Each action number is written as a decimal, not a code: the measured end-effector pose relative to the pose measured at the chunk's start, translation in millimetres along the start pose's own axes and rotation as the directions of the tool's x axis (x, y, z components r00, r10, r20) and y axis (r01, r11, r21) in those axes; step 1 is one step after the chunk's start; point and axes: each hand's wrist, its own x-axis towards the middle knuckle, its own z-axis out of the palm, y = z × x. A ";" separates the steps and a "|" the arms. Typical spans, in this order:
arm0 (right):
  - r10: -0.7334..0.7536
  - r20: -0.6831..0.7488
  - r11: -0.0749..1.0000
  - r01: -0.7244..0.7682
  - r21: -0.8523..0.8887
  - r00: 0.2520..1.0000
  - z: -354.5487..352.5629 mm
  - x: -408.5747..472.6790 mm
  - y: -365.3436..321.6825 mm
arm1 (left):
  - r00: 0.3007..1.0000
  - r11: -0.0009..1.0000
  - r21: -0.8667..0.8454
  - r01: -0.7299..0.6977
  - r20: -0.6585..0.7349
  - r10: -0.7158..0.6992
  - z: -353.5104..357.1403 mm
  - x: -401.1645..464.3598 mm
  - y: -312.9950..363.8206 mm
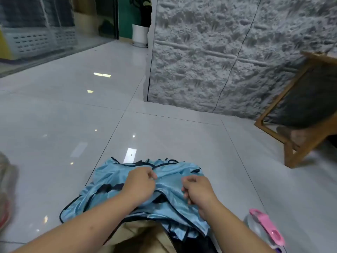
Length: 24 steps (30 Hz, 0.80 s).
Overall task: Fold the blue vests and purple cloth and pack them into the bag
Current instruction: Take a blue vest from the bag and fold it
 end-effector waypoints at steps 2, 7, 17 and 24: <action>-0.045 -0.151 0.979 0.014 -0.204 0.988 1.8 18.1 0.8 | 1.000 0.970 0.243 -0.008 -0.027 0.015 8.4 12.5 -6.1; -0.061 -0.195 0.908 -0.027 -0.418 0.979 6.6 38.4 -0.3 | 0.996 0.960 0.278 0.022 -0.092 0.004 15.4 24.1 -18.4; 0.173 -0.129 0.945 -0.201 -0.257 0.976 5.9 45.7 0.1 | 0.940 0.908 -0.297 -0.296 0.077 0.331 -19.1 -24.6 -9.7; -0.021 -0.113 0.963 -0.010 -0.269 0.993 2.0 35.8 3.6 | 0.763 0.846 -0.079 -0.527 0.395 0.512 -20.9 -55.0 -8.2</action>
